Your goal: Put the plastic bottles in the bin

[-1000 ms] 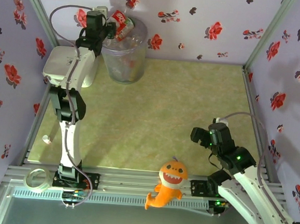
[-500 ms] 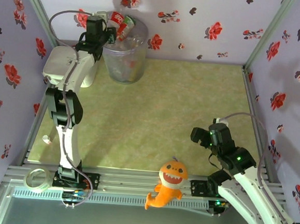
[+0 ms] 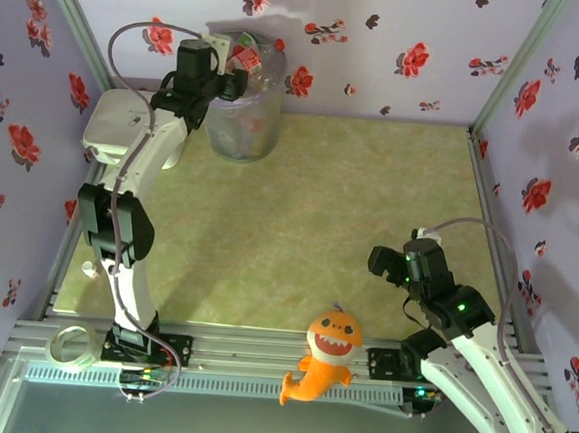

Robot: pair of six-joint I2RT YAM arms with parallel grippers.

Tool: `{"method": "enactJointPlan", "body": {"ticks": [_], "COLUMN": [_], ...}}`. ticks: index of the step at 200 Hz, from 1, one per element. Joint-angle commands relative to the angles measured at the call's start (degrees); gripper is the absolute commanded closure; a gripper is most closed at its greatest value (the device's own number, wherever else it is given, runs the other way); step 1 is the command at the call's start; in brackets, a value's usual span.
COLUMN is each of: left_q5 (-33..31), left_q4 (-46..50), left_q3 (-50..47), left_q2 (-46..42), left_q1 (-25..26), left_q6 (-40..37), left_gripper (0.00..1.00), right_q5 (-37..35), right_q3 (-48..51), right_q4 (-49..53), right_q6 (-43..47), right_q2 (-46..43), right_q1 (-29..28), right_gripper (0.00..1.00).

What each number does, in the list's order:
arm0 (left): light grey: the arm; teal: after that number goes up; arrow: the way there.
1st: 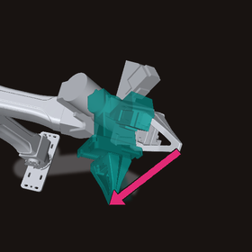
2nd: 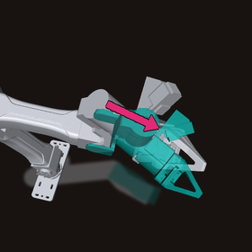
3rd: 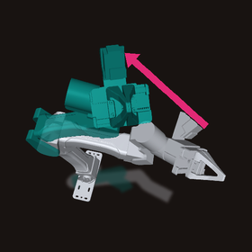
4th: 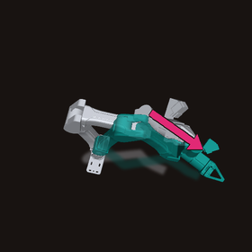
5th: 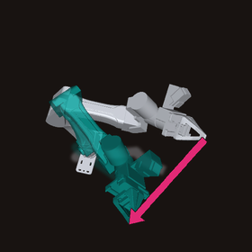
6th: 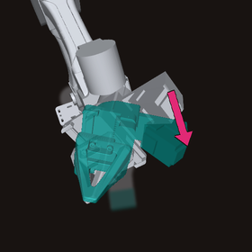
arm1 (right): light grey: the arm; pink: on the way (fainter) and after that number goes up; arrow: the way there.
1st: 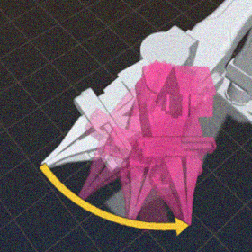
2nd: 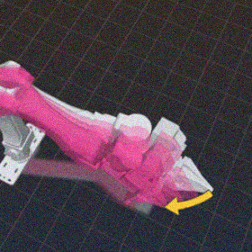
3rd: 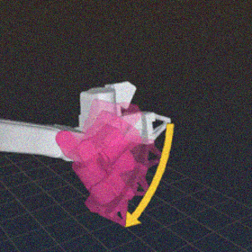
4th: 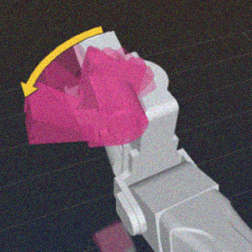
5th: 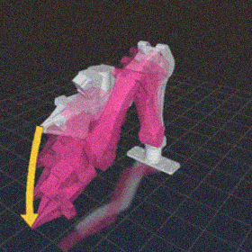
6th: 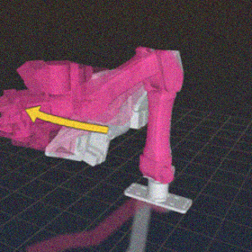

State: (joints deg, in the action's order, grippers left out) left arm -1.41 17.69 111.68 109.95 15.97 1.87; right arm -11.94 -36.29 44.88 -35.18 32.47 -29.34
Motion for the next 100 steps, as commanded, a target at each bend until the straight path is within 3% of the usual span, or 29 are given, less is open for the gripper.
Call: {"method": "enactJointPlan", "body": {"ticks": [1,100], "left_q5": [-0.46,-0.25], "left_q4": [1.23,1.87], "left_q3": [3.11,0.78], "left_q2": [-0.96,-5.22], "left_q1": [-0.17,-1.47], "left_q6": [-1.9,3.28], "left_gripper": [0.27,0.21], "right_q5": [0.26,-0.05], "right_q3": [0.3,0.53], "right_q4": [-0.51,0.28], "right_q6": [-1.28,-1.34], "right_q2": [-0.56,-2.18], "right_q1": [0.34,0.34], "right_gripper": [0.05,0.05]}}
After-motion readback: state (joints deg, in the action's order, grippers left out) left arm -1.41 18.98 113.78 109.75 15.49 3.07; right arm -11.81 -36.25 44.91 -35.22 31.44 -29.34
